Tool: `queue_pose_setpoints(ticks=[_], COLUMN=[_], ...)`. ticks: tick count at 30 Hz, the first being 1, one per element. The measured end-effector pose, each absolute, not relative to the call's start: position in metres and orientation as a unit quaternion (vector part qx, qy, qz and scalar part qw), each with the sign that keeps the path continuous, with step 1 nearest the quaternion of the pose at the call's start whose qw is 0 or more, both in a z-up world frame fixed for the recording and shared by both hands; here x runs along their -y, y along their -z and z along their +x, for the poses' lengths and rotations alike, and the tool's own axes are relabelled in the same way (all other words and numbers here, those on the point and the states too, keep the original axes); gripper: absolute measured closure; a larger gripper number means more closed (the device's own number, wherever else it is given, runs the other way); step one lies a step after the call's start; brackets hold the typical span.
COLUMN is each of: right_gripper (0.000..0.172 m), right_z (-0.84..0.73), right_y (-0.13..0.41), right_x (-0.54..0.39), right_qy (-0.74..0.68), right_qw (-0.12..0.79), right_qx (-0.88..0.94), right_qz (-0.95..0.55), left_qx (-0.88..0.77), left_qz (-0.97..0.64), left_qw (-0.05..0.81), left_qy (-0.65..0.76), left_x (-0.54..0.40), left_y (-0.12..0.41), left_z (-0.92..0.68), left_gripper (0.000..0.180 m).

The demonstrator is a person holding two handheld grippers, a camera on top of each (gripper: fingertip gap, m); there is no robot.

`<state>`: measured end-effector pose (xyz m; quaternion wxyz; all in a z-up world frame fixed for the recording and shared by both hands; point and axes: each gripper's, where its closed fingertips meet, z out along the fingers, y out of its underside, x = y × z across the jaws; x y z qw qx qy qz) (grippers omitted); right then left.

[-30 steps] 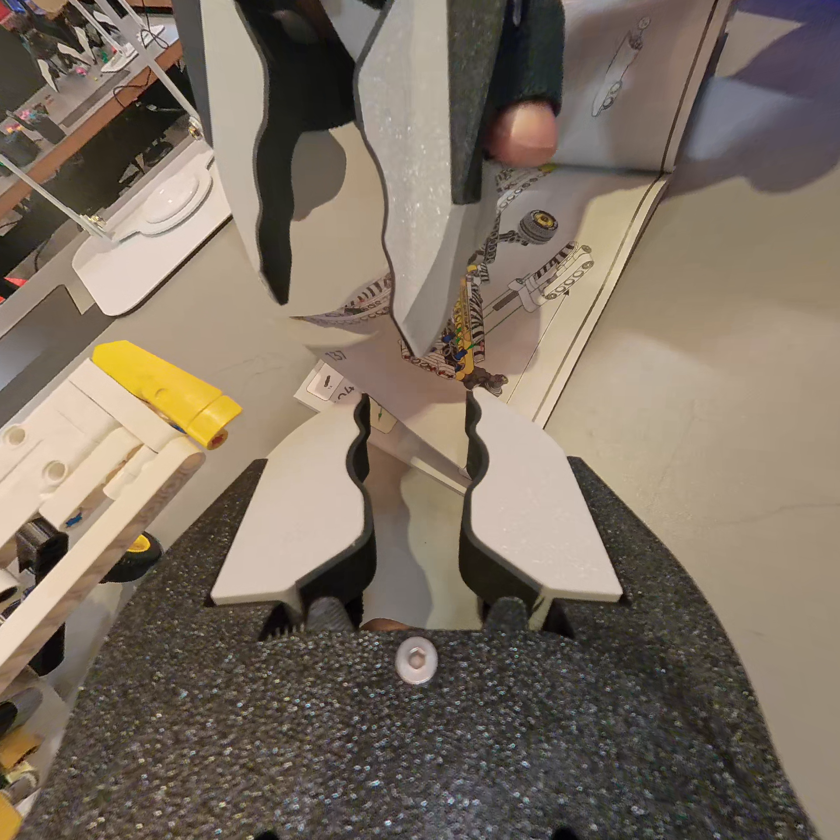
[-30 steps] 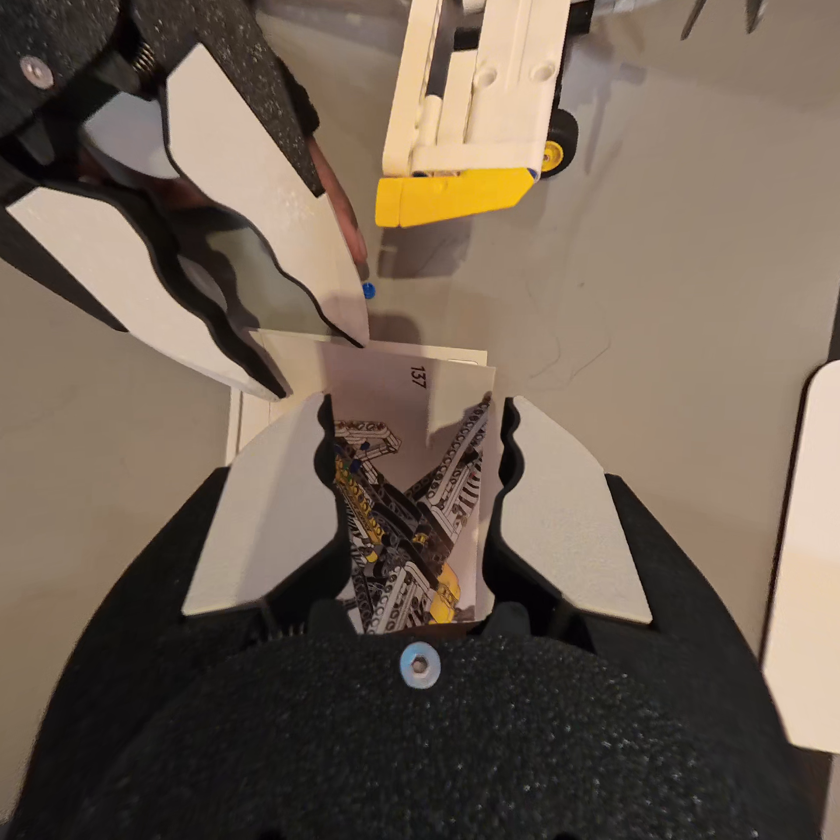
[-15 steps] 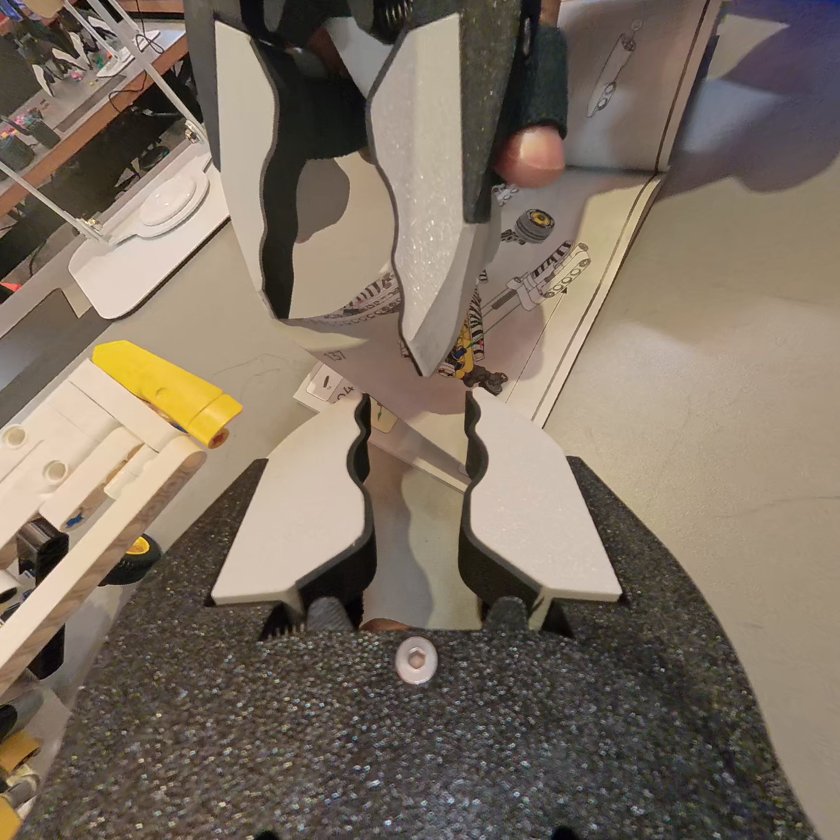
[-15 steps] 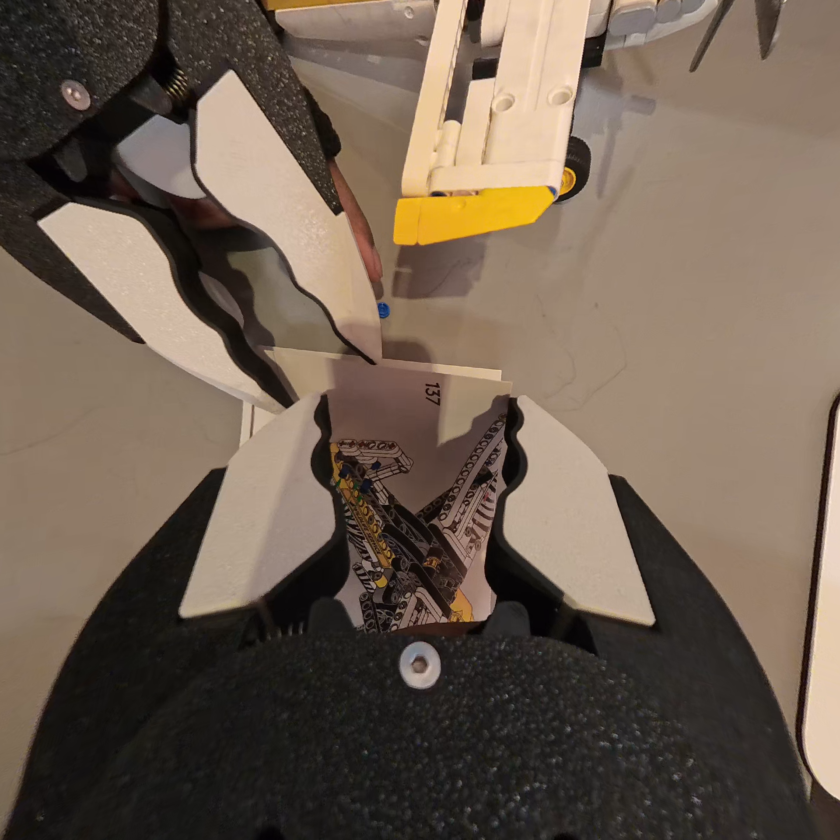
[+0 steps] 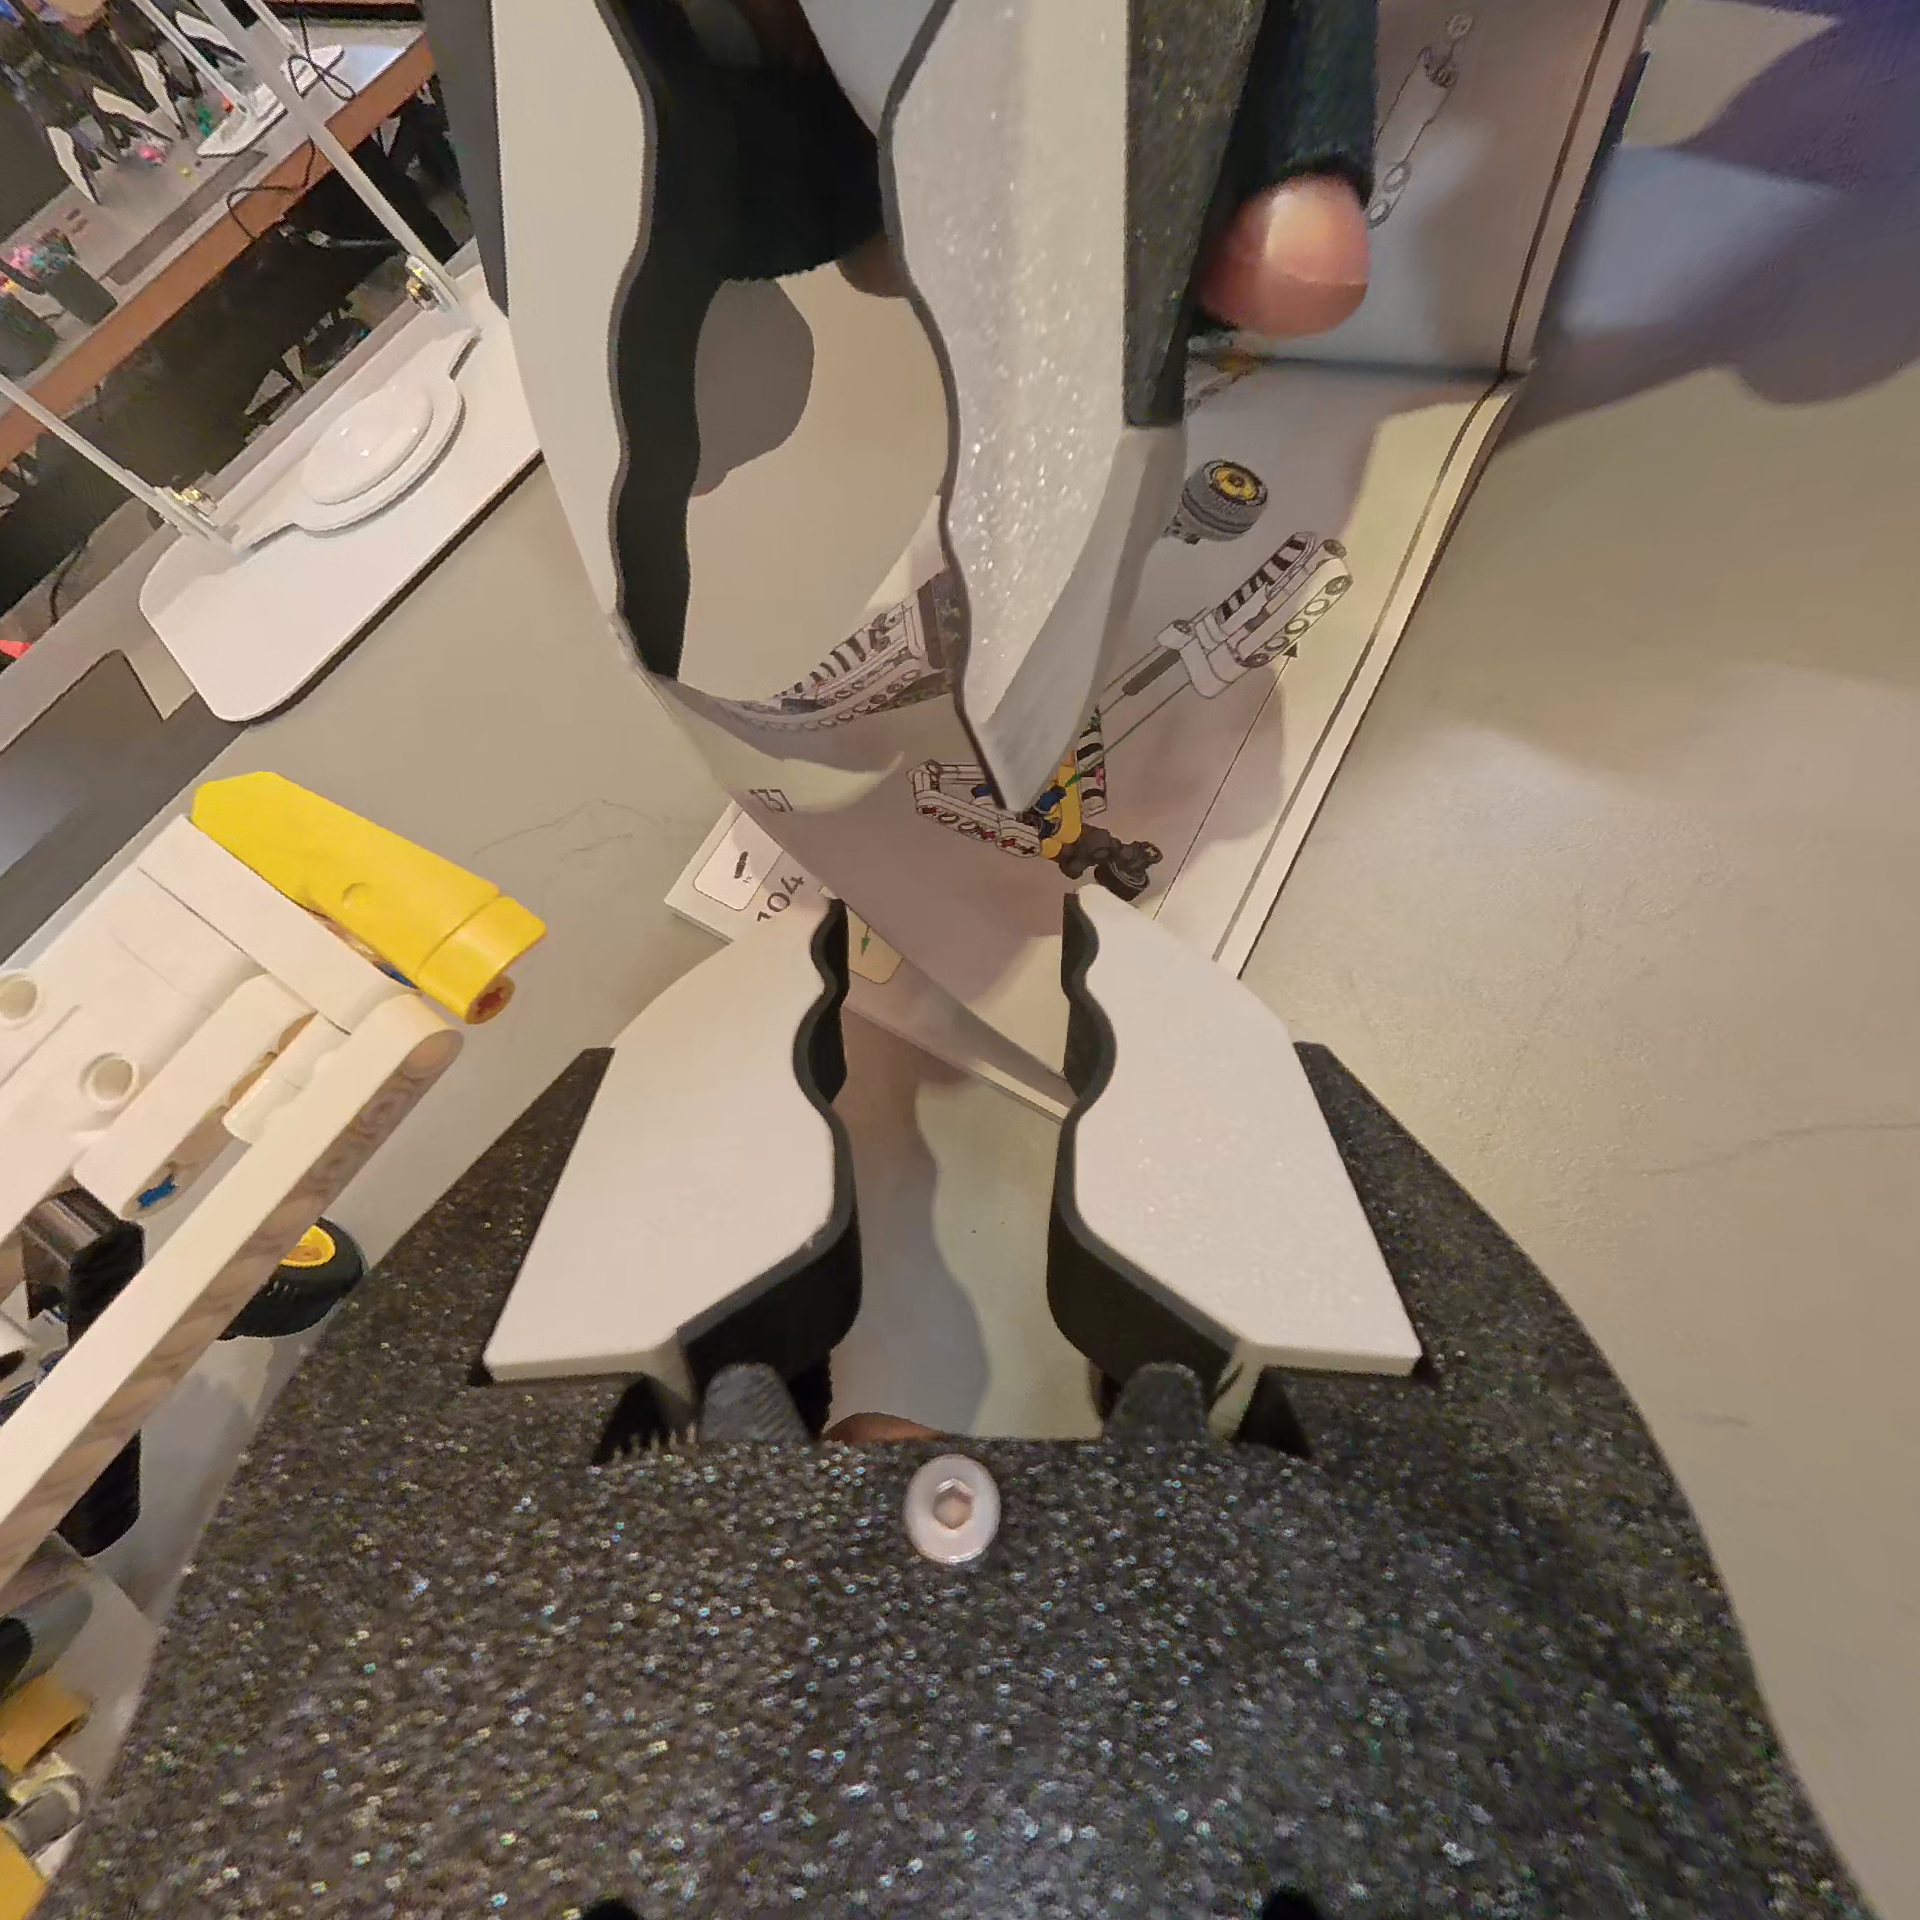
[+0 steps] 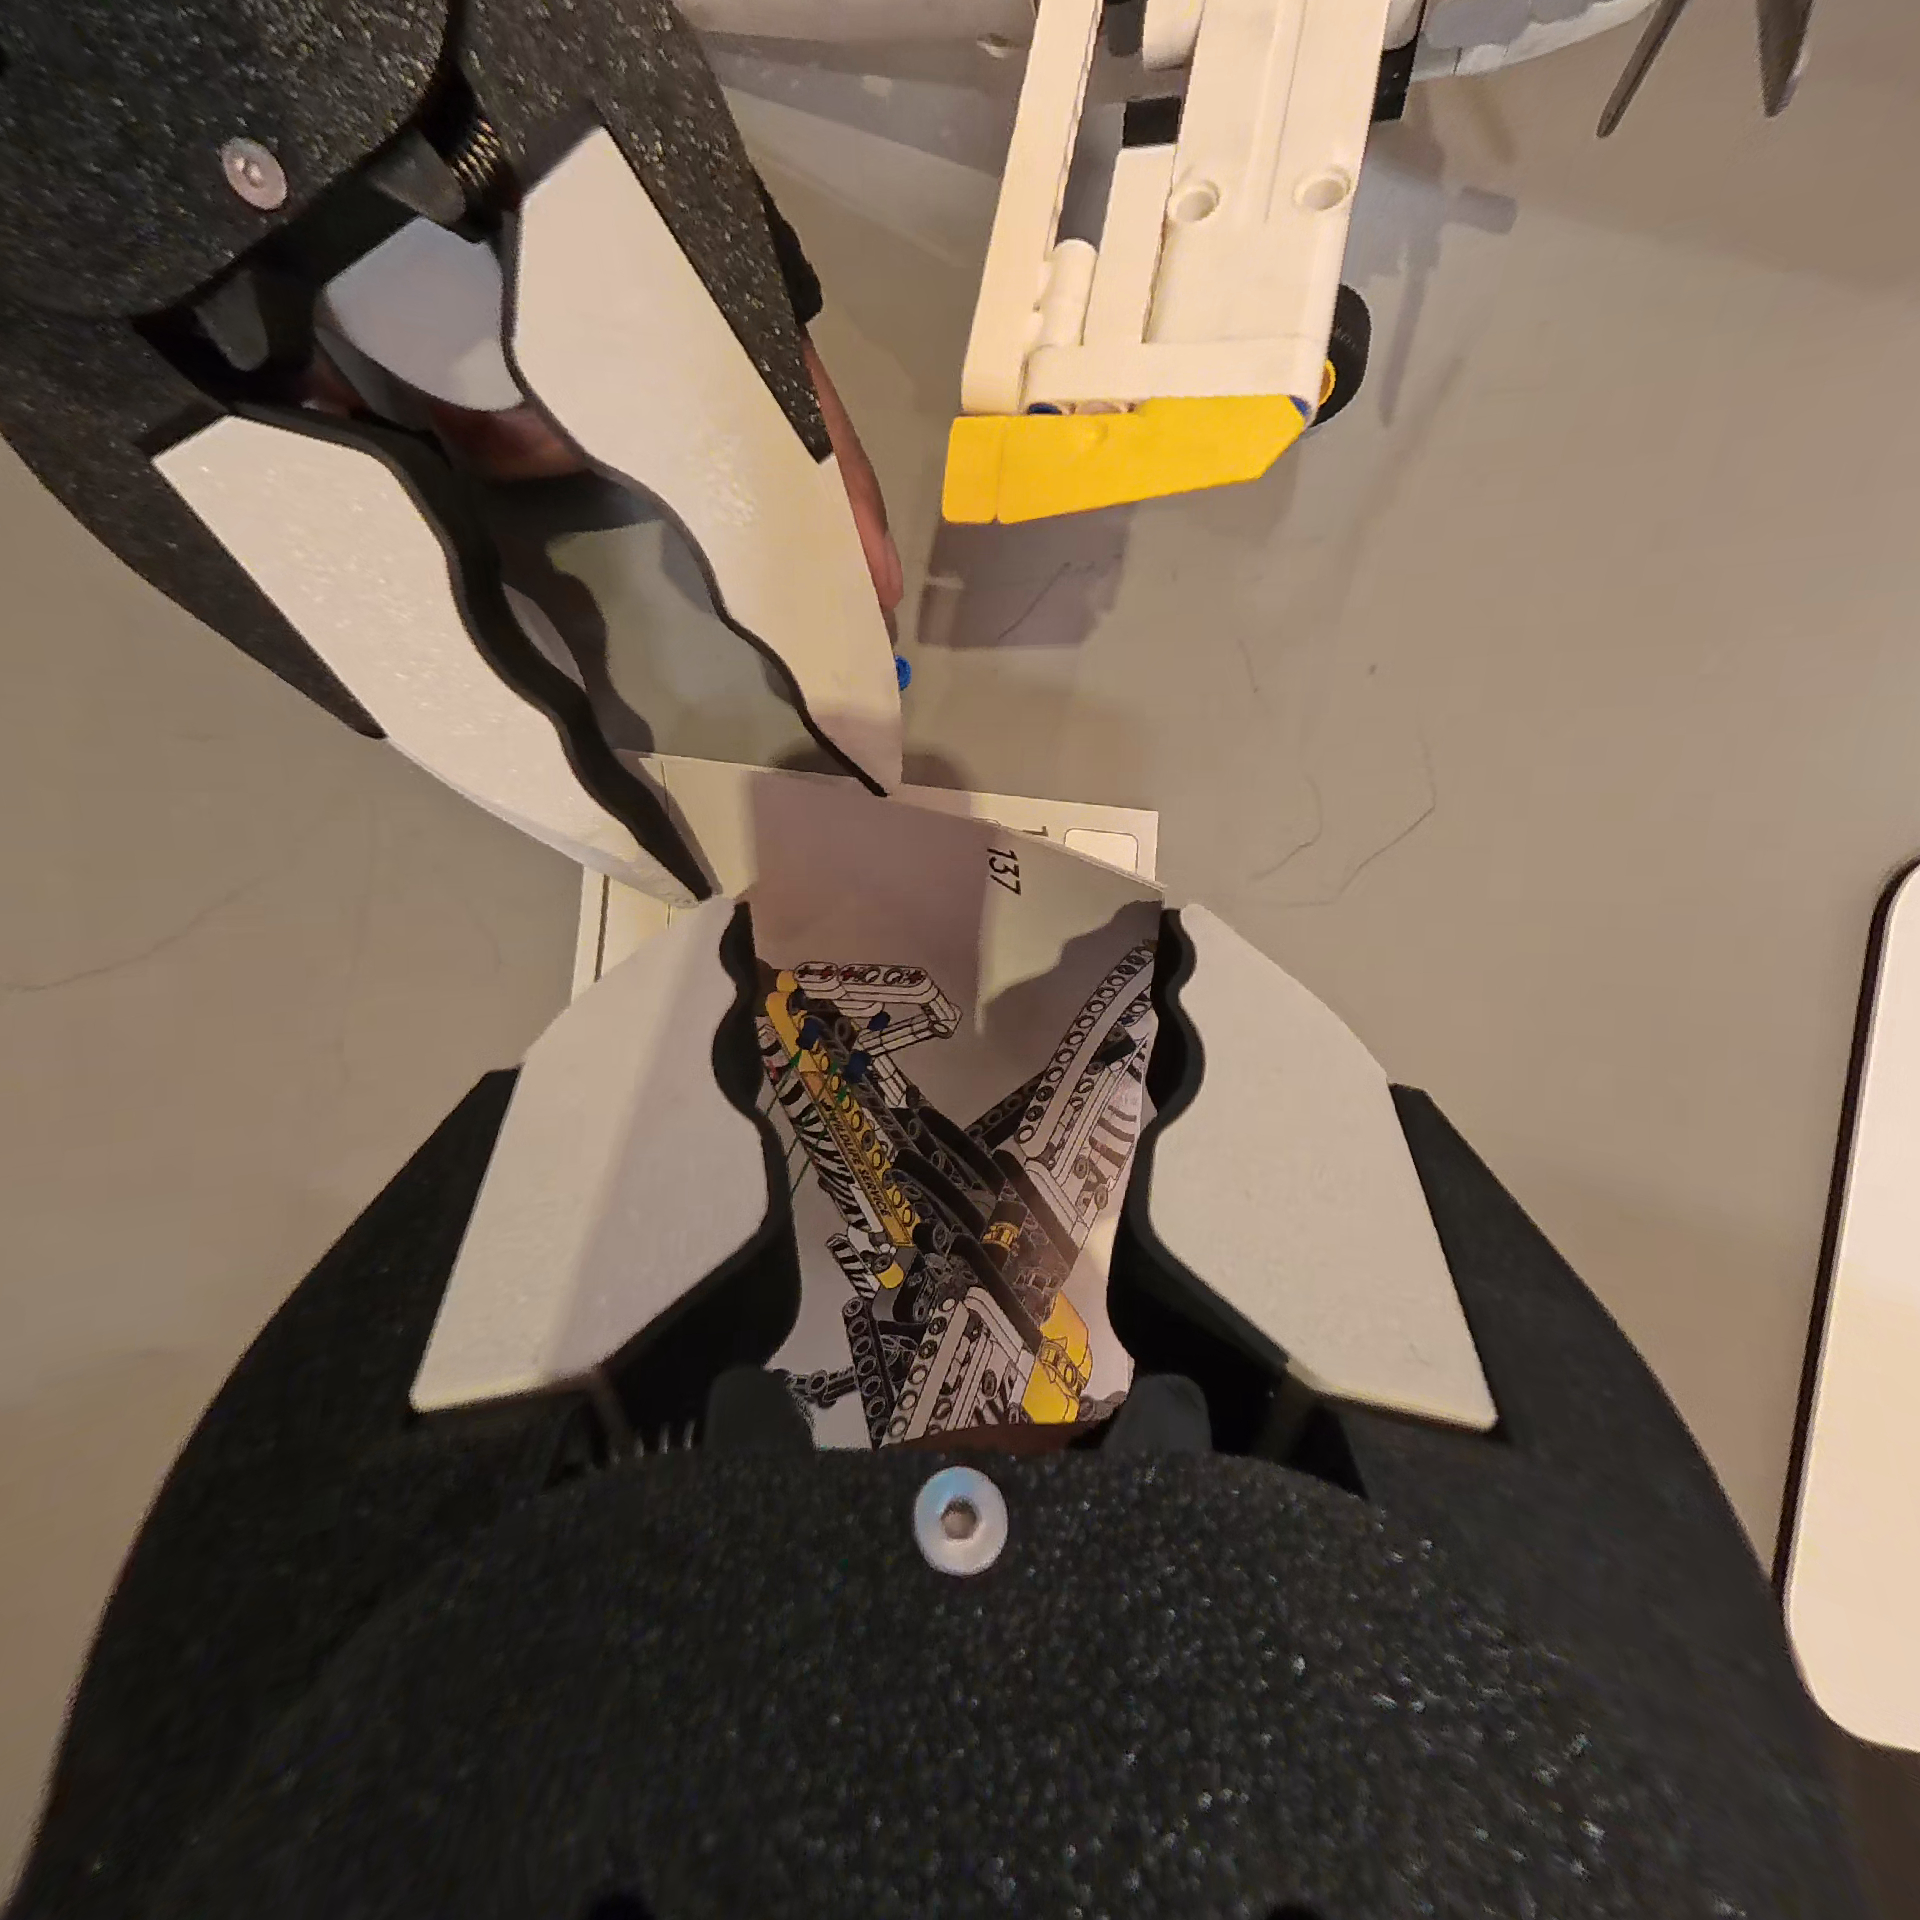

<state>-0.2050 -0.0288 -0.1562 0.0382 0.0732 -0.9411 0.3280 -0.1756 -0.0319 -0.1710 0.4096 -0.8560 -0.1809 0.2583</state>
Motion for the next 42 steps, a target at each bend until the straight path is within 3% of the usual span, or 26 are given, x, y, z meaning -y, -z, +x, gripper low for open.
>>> queue_pose_setpoints(ticks=[16, 24, 31, 42], right_gripper=[0.100, 0.099, 0.094, 0.090], right_z=[-0.206, -0.213, -0.218, -0.224], right_y=[0.157, 0.151, 0.168, 0.174], right_x=[0.027, 0.031, 0.021, 0.021], right_qy=[-0.325, -0.296, -0.161, -0.080], right_qw=[0.049, 0.200, 0.302, 0.264], right_qx=[0.941, 0.911, 0.864, 0.851], right_qz=[0.080, 0.206, 0.370, 0.447], left_qx=[0.177, 0.174, 0.170, 0.168], left_qz=[-0.860, -0.862, -0.863, -0.862], left_qw=[0.403, 0.399, 0.398, 0.401], left_qy=[-0.258, -0.259, -0.261, -0.258], left_x=[0.032, 0.031, 0.031, 0.031], left_y=[0.174, 0.175, 0.175, 0.175], left_z=[-0.175, -0.175, -0.174, -0.174], left_gripper=[0.140, 0.140, 0.140, 0.140])
